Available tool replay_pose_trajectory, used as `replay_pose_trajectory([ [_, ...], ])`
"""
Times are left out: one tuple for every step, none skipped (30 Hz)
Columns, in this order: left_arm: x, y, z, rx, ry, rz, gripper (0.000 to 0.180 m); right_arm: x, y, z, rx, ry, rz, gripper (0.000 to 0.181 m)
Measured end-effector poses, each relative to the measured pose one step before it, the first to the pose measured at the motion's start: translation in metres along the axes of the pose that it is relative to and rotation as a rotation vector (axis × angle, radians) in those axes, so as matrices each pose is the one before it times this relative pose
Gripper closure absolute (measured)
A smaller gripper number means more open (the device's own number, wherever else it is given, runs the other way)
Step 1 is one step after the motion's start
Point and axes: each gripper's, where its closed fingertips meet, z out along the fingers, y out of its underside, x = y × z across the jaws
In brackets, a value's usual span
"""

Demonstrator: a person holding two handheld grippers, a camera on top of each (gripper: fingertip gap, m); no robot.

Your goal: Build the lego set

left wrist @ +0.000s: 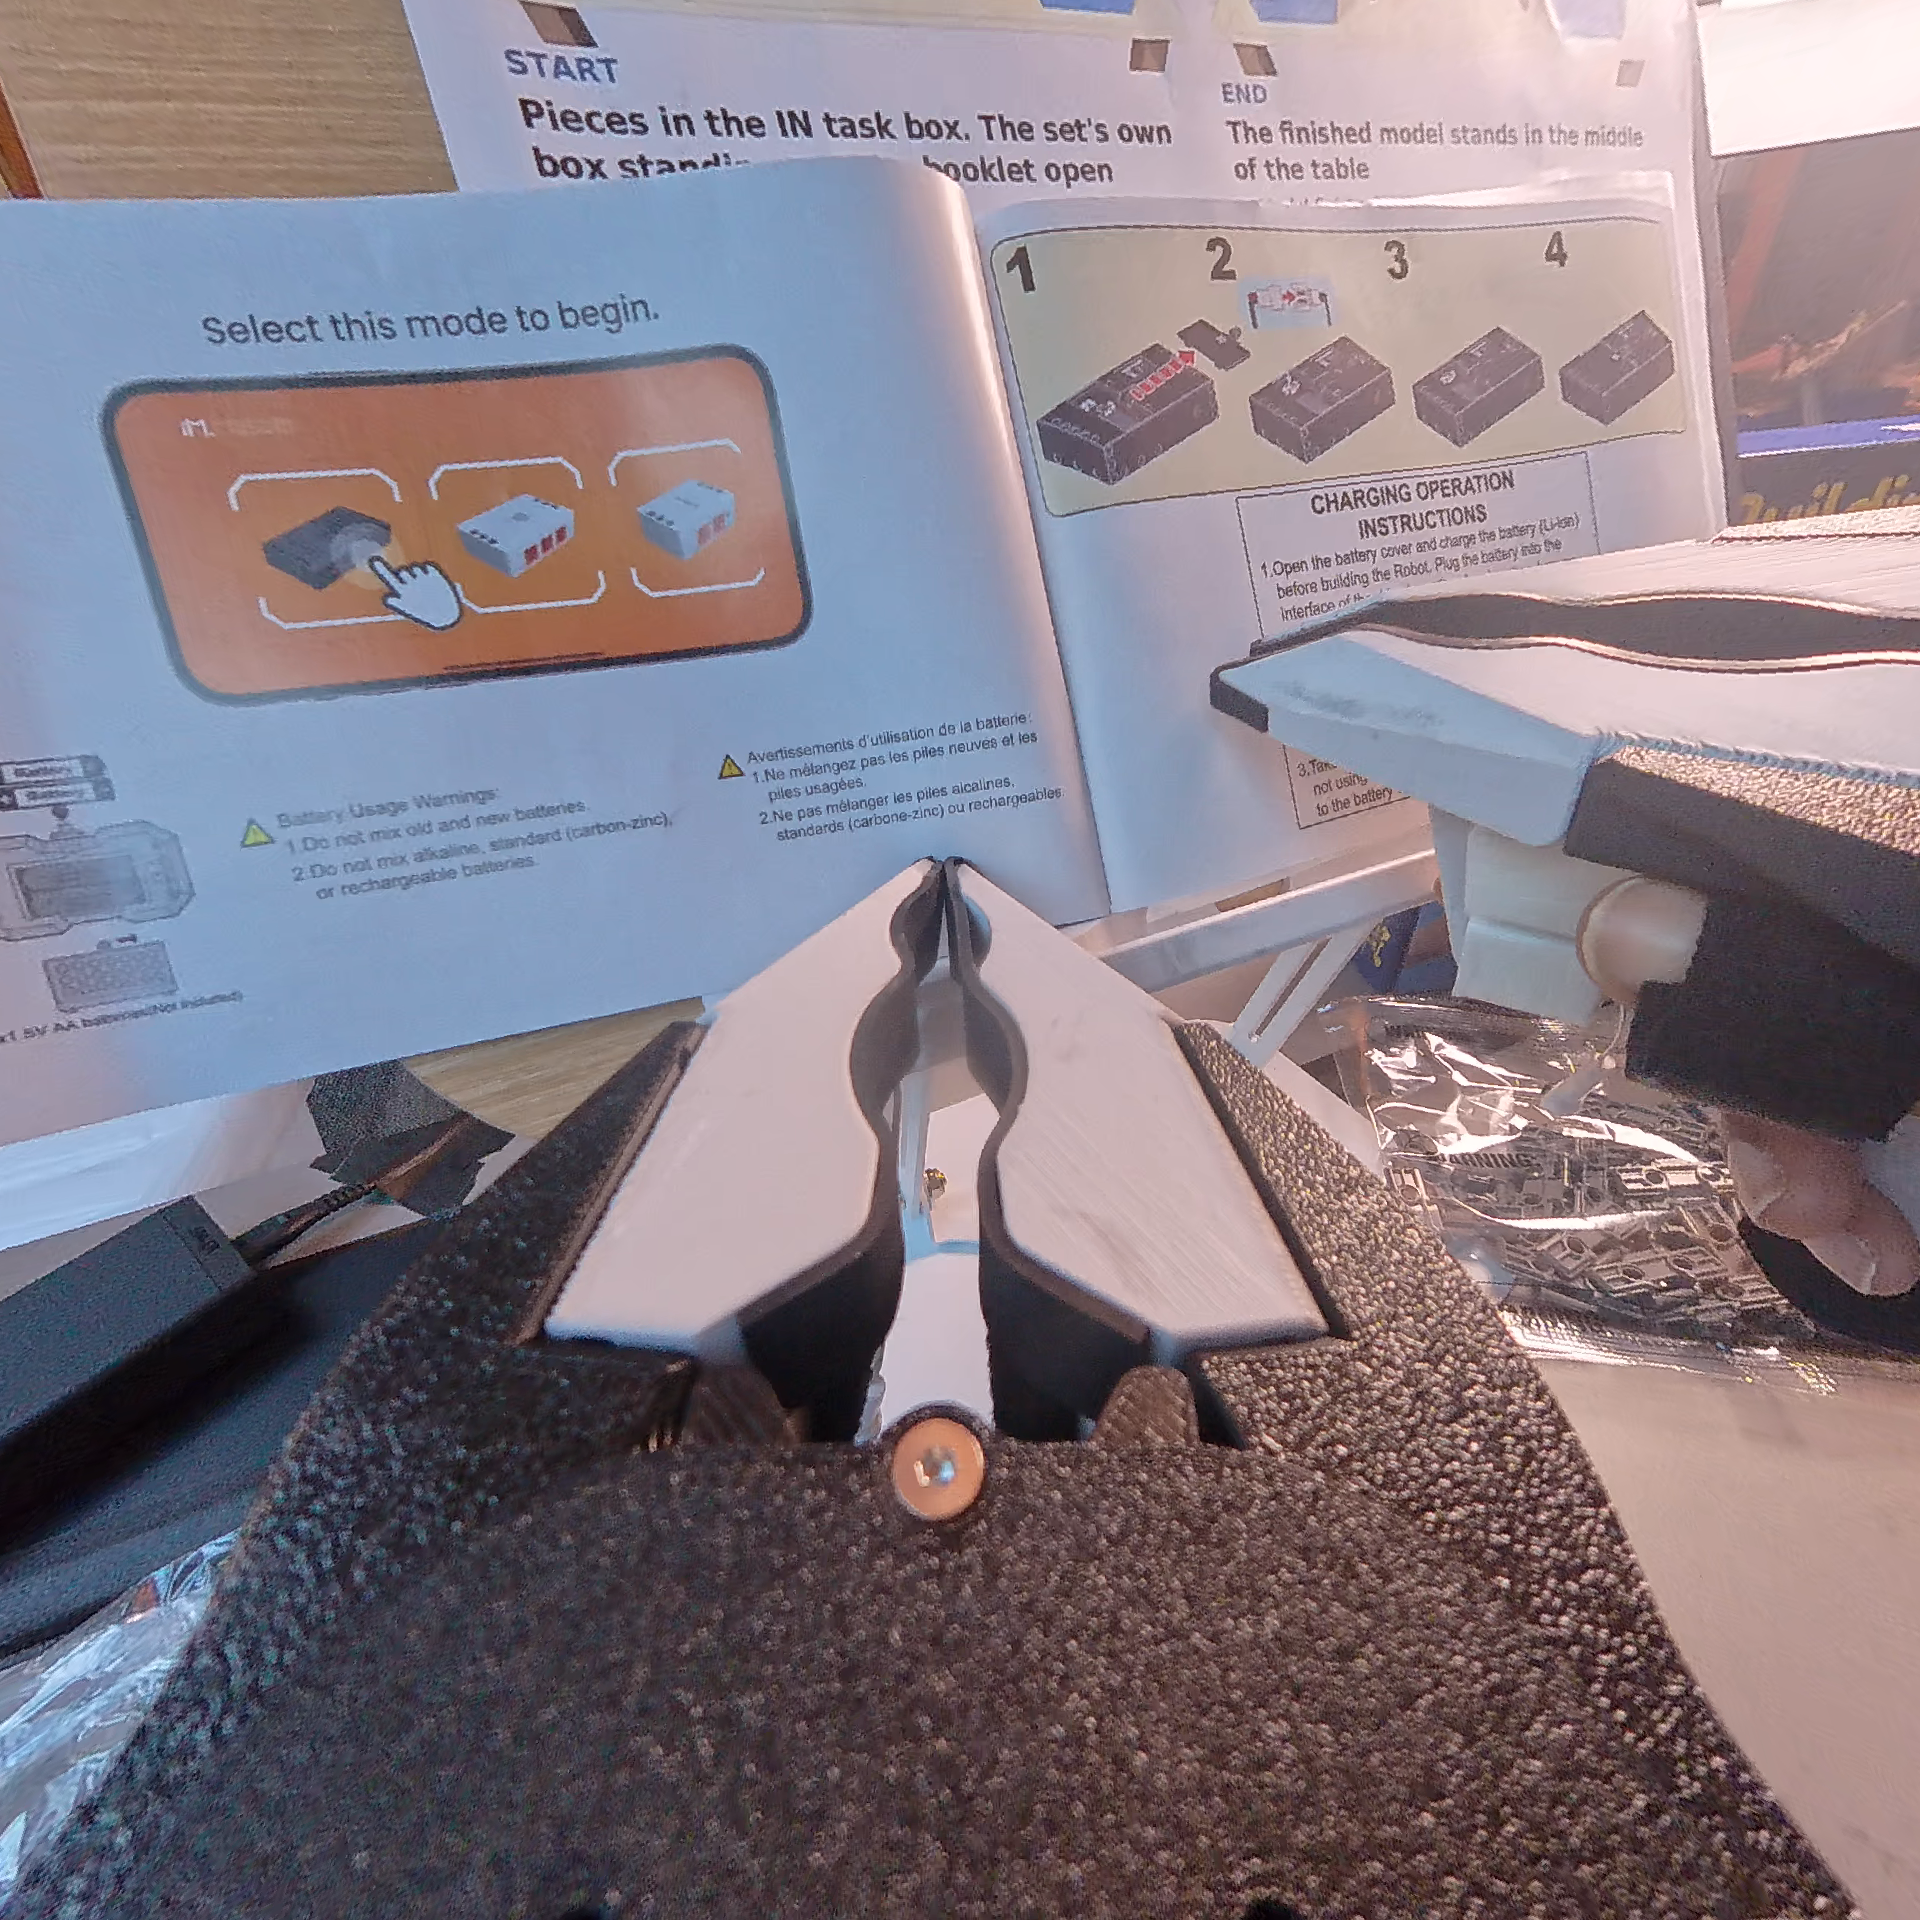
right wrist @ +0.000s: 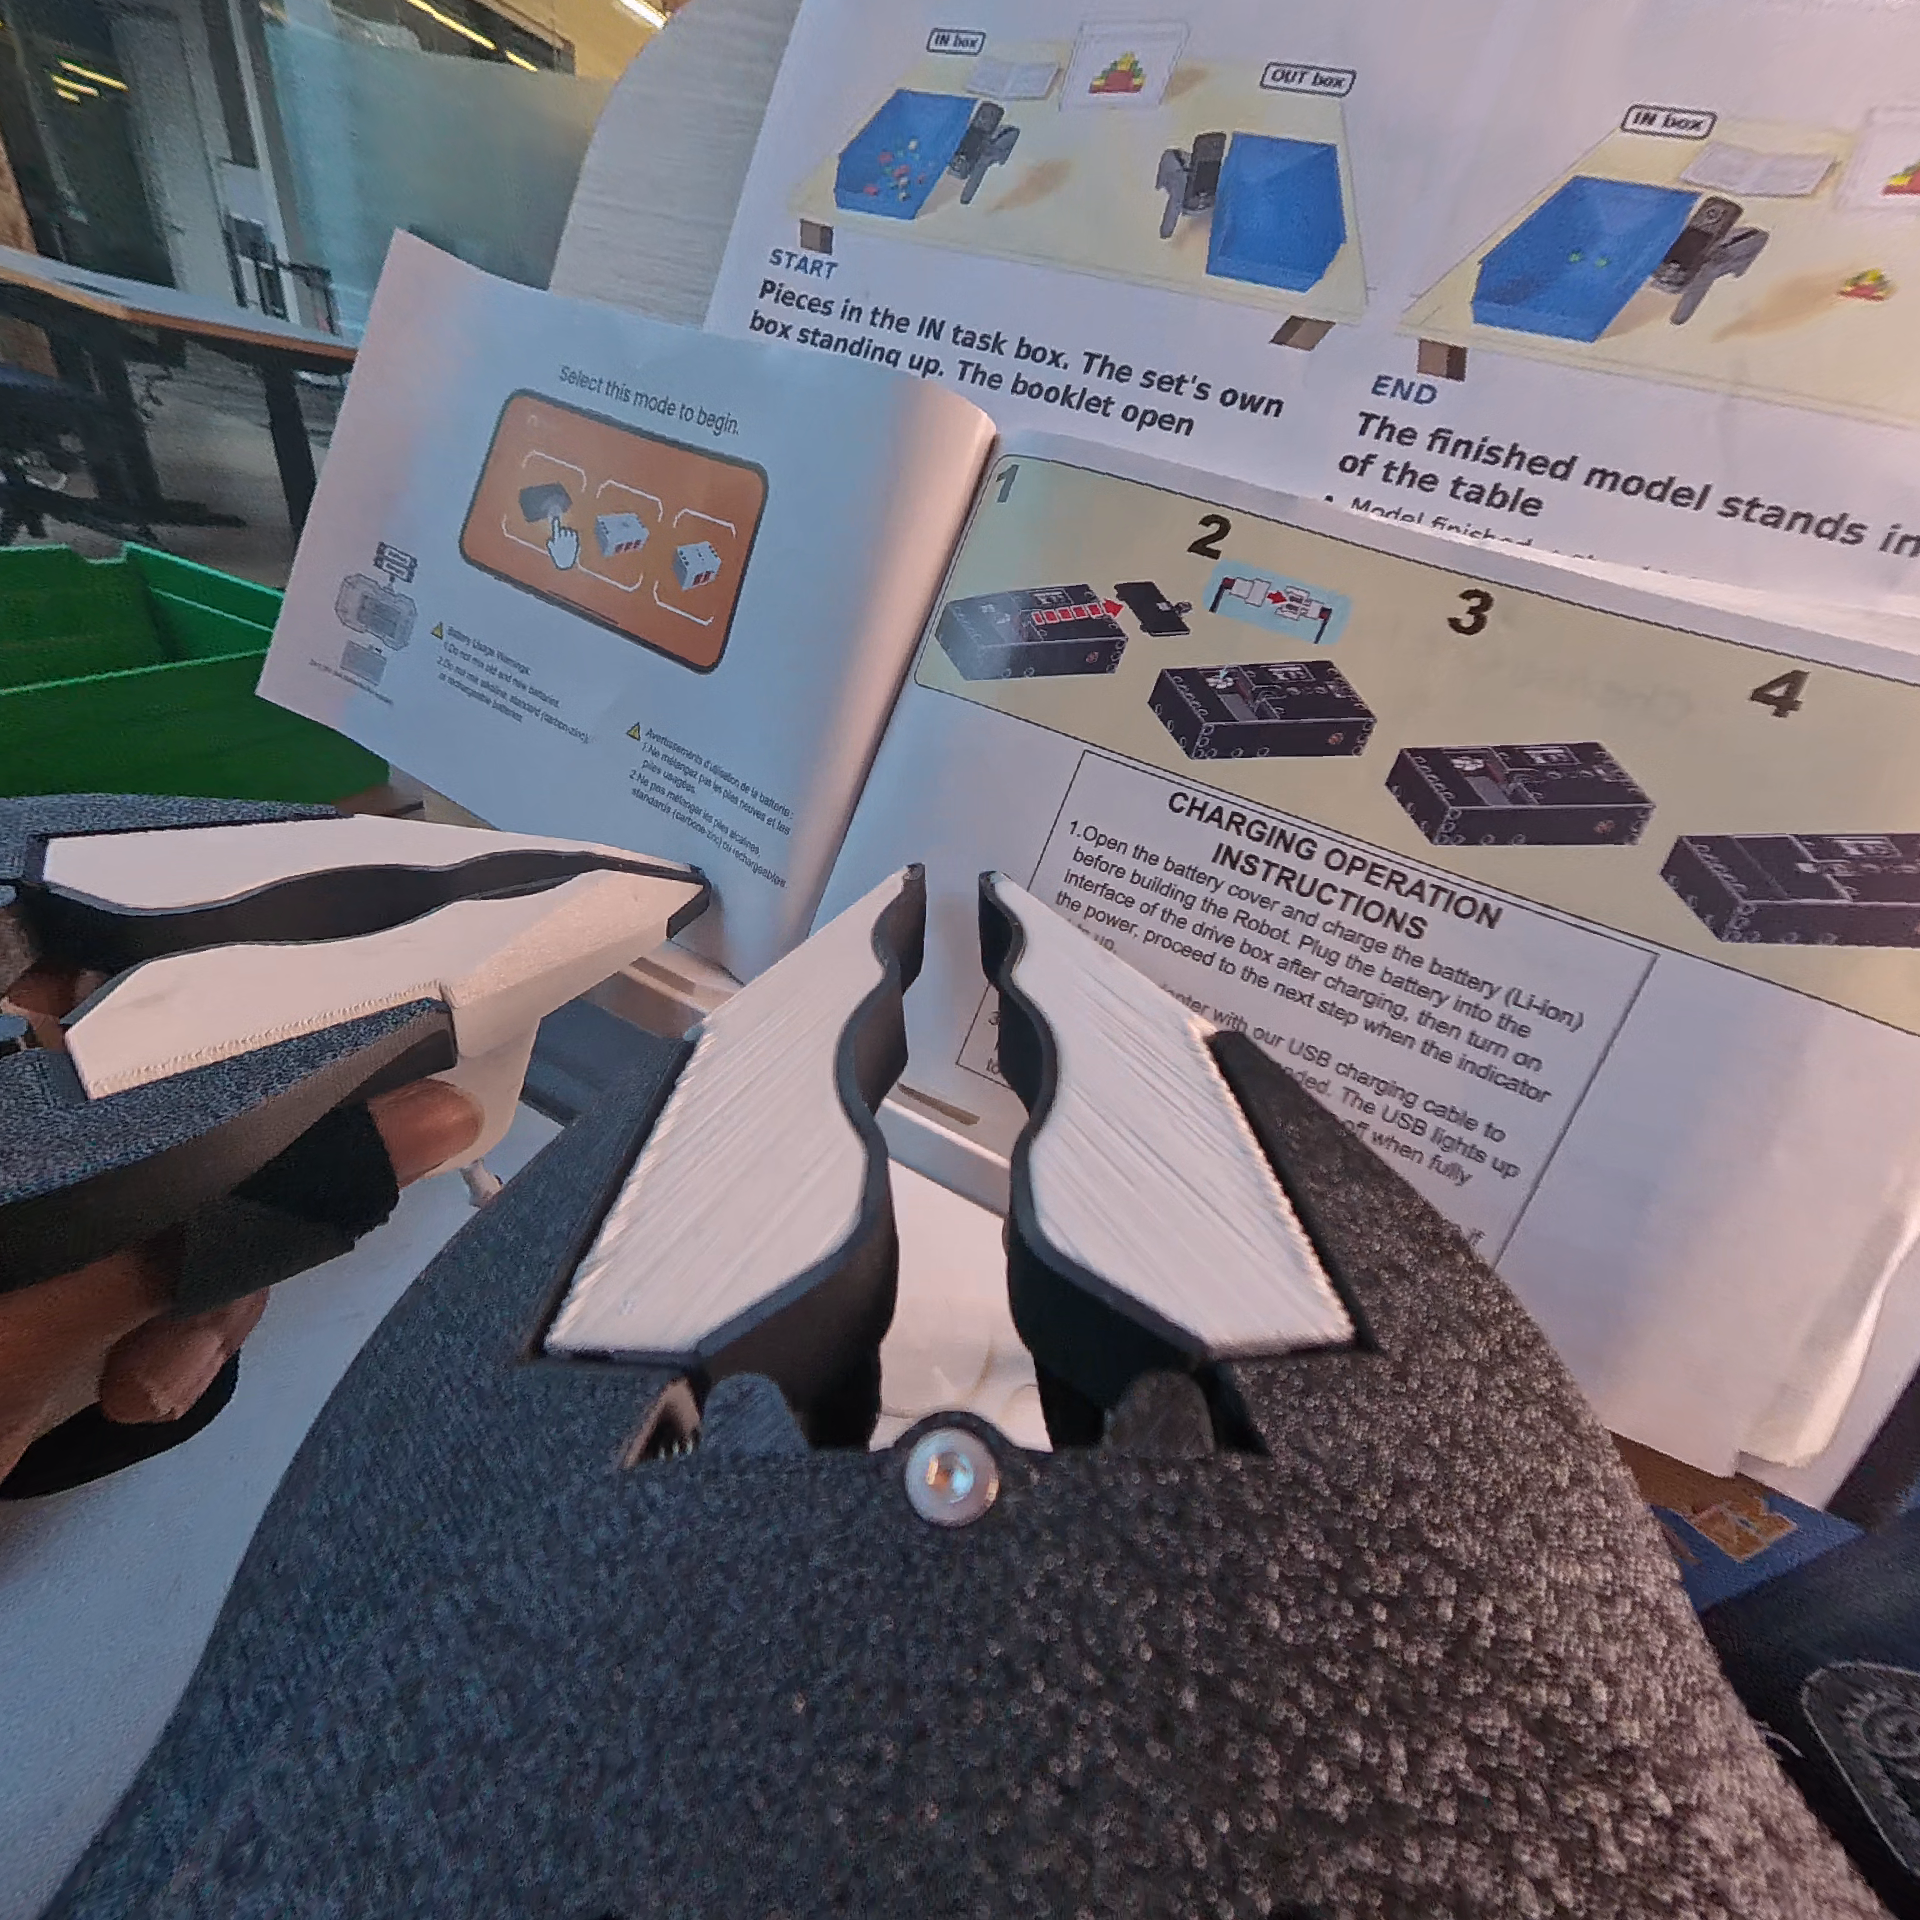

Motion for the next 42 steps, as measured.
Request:
replay_pose_trajectory([
  [-0.00004,-0.00003,0.00001,0.0036,-0.0023,0.0005,0.18,-0.0022,0.0005,0.00016,-0.0015,-0.0079,-0.0055,0.173],
  [-0.00006,0.00003,0.00006,0.0032,-0.0025,0.0019,0.18,-0.00277,-0.00016,0.00027,0.0019,-0.0098,-0.0063,0.173],
  [0.00003,-0.00004,0.00001,0.0028,-0.0025,0.0034,0.18,-0.00335,-0.00005,0.00049,0.002,-0.0114,-0.0054,0.173],
  [-0.00008,-0.00003,0.00004,0.0028,-0.002,0.003,0.18,-0.0031,-0.00024,0.00065,0.0023,-0.0079,-0.0042,0.173],
  [-0.00004,0.00001,0.00005,0.0026,-0.001,0.0017,0.18,-0.00304,0.00065,0.00084,-0.0029,-0.0069,-0.0049,0.173],
  [-0.00005,-0.0001,0.00003,0.0021,-0.0001,0.0019,0.18,-0.00333,0.00102,0.00115,-0.0051,-0.0086,-0.0049,0.173],
  [-0.00004,-0.00013,-0.00002,0.0015,-0.0001,0.0032,0.18,-0.0033,0.00097,0.00101,-0.0019,-0.0078,-0.0033,0.173],
  [0.00001,-0.00014,-0.00004,0.0015,-0.0004,0.0033,0.18,-0.00356,0.00079,0.00105,-0.0008,-0.0092,-0.0035,0.173],
  [-0.00003,0.0,0.00006,0.0013,-0.0004,0.0027,0.18,-0.00308,0.00137,0.00118,-0.004,-0.0066,-0.0033,0.173],
  [-0.00003,-0.00016,-0.00004,0.001,0.0,0.0017,0.18,-0.00283,0.00144,0.00123,-0.0048,-0.0051,-0.0045,0.174],
  [0.00016,-0.00008,-0.00006,0.0006,0.0015,0.0005,0.18,-0.00246,0.00156,0.00116,-0.0055,-0.0036,-0.0047,0.174],
  [0.00016,-0.00012,-0.00008,-0.0003,0.0032,-0.0005,0.18,-0.00181,0.00179,0.00113,-0.0065,-0.001,-0.0026,0.174],
  [0.0002,-0.00022,-0.00012,-0.0002,0.0049,-0.0024,0.18,-0.00206,0.0018,0.00117,-0.0045,-0.0043,-0.0007,0.175],
  [0.00011,-0.00028,-0.00027,-0.0001,0.0062,-0.0047,0.18,-0.00172,0.00186,0.00112,-0.0044,-0.0033,0.0002,0.175],
  [0.0002,-0.00022,-0.00021,-0.0006,0.0064,-0.0052,0.18,-0.00064,0.00059,0.0005,0.0034,0.0019,-0.0012,0.176],
  [0.00014,-0.00022,-0.00023,-0.0007,0.0059,-0.004,0.18,-0.00061,0.00099,0.00039,-0.0022,0.0022,-0.0038,0.178],
  [0.00005,-0.00025,-0.00016,-0.0006,0.0047,-0.002,0.18,-0.00034,0.00067,0.00031,-0.0024,0.0023,-0.0042,0.179],
  [0.00018,-0.00064,-0.00038,-0.0003,0.0033,-0.0002,0.18,-0.00027,0.00083,0.00027,-0.0032,0.0023,-0.0021,0.18],
  [0.00005,-0.00113,-0.00041,0.0009,0.0017,0.0007,0.18,-0.00024,0.00104,0.0003,-0.0052,0.0022,-0.0007,0.181],
  [0.00013,-0.002,-0.0007,0.0041,0.0017,0.0012,0.18,-0.00005,0.0006,0.0003,-0.0023,0.0019,-0.0004,0.181],
  [0.00062,-0.00288,-0.00097,0.0094,0.0036,0.0025,0.18,-0.00012,0.00107,0.00026,-0.006,0.0001,0.0003,0.181],
  [0.0006,-0.00356,-0.00109,0.0123,0.0016,0.0055,0.18,-0.00049,0.00094,0.00029,-0.004,-0.0029,0.0018,0.181],
  [0.00063,-0.00346,-0.00121,0.0095,-0.0013,0.009,0.179,0.00005,0.00023,-0.00001,0.0016,-0.0011,0.0034,0.181],
  [0.00129,-0.00359,-0.00099,0.0086,0.001,0.0095,0.179,0.00022,0.00022,0.00003,0.0,-0.0008,0.001,0.181],
  [0.00238,-0.00437,-0.00113,0.0141,0.0061,0.009,0.178,0.00016,0.00014,-0.00008,-0.0013,-0.0004,0.0004,0.181],
  [0.00274,-0.00479,-0.00132,0.0174,0.0056,0.0111,0.178,0.00014,0.00016,0.00004,-0.0008,-0.0001,0.0003,0.181],
  [0.00255,-0.00425,-0.00105,0.0137,0.0035,0.0144,0.178,0.00012,0.00022,-0.00013,-0.0008,0.0001,-0.0013,0.181],
  [0.00293,-0.00319,-0.00061,0.0083,0.0063,0.0158,0.178,0.00004,0.00049,-0.00007,-0.0025,-0.0013,-0.0011,0.181],
  [0.00293,-0.00166,0.00008,0.0026,0.0085,0.0154,0.178,0.00014,0.00029,-0.00006,-0.0012,-0.0017,0.0007,0.181],
  [0.00194,0.00099,0.00085,-0.0087,0.006,0.0153,0.178,0.00013,0.00048,-0.00012,-0.0011,-0.0018,0.0007,0.181],
  [0.00046,0.00364,0.00146,-0.0205,0.0012,0.019,0.178,0.00011,0.0005,-0.00011,-0.0015,-0.0014,-0.0002,0.181],
  [-0.00116,0.00467,0.00159,-0.0208,-0.005,0.026,0.179,-0.00027,0.00008,-0.0002,-0.0023,-0.0011,-0.0007,0.181],
  [-0.00222,0.00446,0.00141,-0.0152,-0.0086,0.0294,0.18,-0.00039,0.0002,-0.00041,-0.0024,-0.0018,-0.0006,0.181],
  [-0.00214,0.00463,0.00126,-0.0145,-0.0053,0.0239,0.18,-0.00022,0.00033,-0.00018,-0.002,-0.0022,0.0006,0.181],
  [-0.00149,0.00514,0.00141,-0.0187,0.0005,0.0112,0.18,-0.0003,0.00058,-0.00012,-0.0049,-0.0049,0.0014,0.181],
  [-0.0013,0.00367,0.0008,-0.0132,0.0017,0.0024,0.18,-0.00048,0.00076,-0.00059,-0.0054,-0.0067,0.0036,0.181],
  [-0.00121,0.00256,0.00039,-0.0107,0.0014,0.0009,0.18,-0.00025,0.00159,-0.00137,-0.0077,-0.0044,0.0065,0.181],
  [-0.0009,0.00355,0.00088,-0.0177,0.0017,0.0,0.18,0.00012,0.00094,-0.00329,0.0016,-0.0009,0.009,0.181],
  [-0.00032,0.00276,0.00063,-0.0124,0.0025,-0.0001,0.18,0.00138,0.00111,-0.00305,0.0045,0.0031,0.0089,0.18],
  [0.00022,0.00085,0.00033,-0.0029,0.0025,0.0,0.18,0.00316,0.00151,-0.00538,0.008,0.0128,0.0031,0.179],
  [0.00029,0.00022,0.0,-0.0026,0.0017,0.0003,0.18,0.00448,0.00162,-0.00615,0.0094,0.0166,-0.0076,0.179],
  [0.0004,0.0002,-0.00005,-0.0054,0.0008,0.0013,0.18,0.00528,0.0016,-0.00574,0.0079,0.0186,-0.0145,0.179],
])
